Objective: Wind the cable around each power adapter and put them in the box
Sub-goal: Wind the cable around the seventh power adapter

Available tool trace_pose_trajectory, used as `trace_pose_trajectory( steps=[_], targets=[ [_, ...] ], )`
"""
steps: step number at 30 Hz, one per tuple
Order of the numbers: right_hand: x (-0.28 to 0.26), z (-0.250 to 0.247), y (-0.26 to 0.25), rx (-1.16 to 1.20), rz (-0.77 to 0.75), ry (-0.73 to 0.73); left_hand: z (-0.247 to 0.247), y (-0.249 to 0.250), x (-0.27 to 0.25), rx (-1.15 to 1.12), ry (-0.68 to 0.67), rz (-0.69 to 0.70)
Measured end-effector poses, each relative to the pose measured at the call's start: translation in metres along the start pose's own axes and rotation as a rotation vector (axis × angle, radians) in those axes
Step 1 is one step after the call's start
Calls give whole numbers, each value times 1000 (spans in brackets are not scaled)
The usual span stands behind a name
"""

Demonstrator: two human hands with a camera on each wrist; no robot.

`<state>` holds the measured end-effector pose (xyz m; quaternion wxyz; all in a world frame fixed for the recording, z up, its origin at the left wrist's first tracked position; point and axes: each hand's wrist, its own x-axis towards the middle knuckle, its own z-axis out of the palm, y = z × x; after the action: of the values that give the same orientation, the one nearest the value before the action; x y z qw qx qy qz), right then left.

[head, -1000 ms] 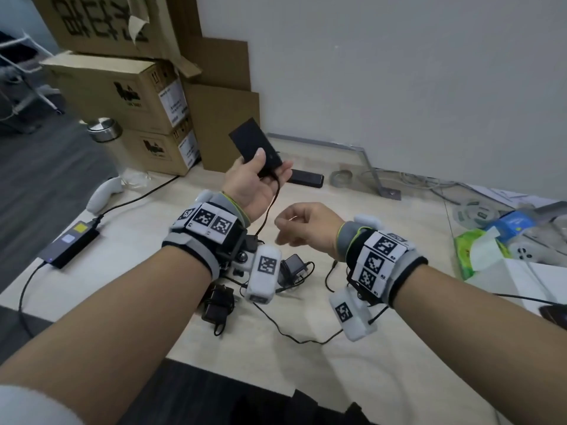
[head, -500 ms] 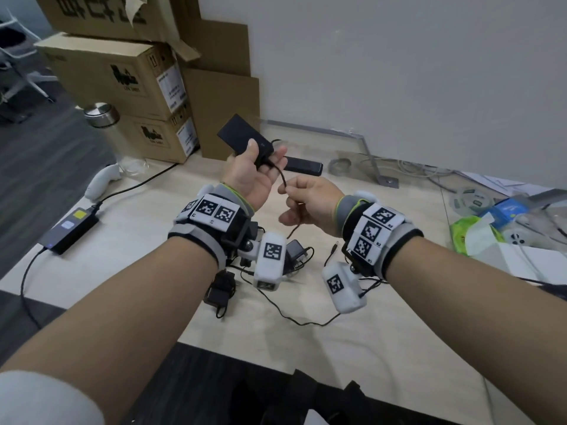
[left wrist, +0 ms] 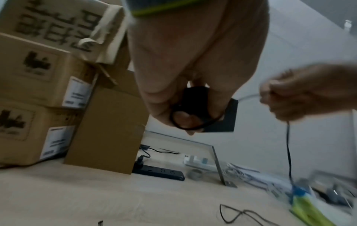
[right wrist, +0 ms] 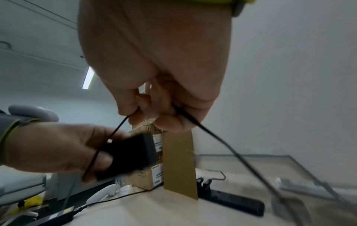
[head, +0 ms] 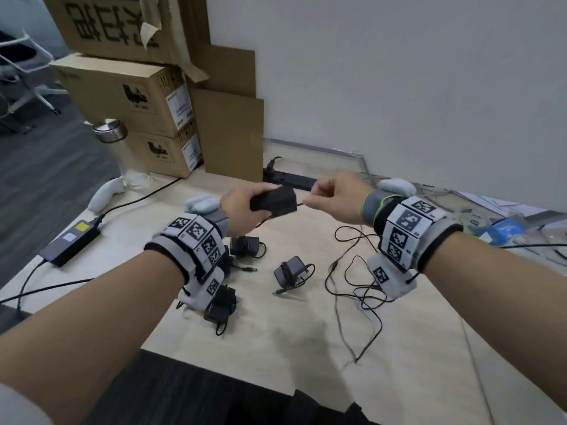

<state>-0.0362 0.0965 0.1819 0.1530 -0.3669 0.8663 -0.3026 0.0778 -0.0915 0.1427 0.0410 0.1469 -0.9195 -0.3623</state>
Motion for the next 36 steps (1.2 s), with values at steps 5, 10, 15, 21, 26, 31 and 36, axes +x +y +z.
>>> trace_pose_trajectory(
  steps=[5,10,15,21,26,31,36],
  targets=[
    [8,-11,-3,-21,-15,109,9,-1,-5,74,-119,176],
    [9,-11,3,95,-6,172,11,7,-5,32,-205,282],
    [6,-5,15,269,149,185,9,13,-5,-239,-144,272],
    [-3,12,17,435,239,172,13,24,-7,-759,-99,66],
    [-9,32,10,257,188,133,28,27,-2,-761,73,-136],
    [-10,40,3,-80,115,75,33,12,3,-190,199,-76],
    [-11,31,-6,-247,34,41,23,0,4,180,87,73]
  ],
)
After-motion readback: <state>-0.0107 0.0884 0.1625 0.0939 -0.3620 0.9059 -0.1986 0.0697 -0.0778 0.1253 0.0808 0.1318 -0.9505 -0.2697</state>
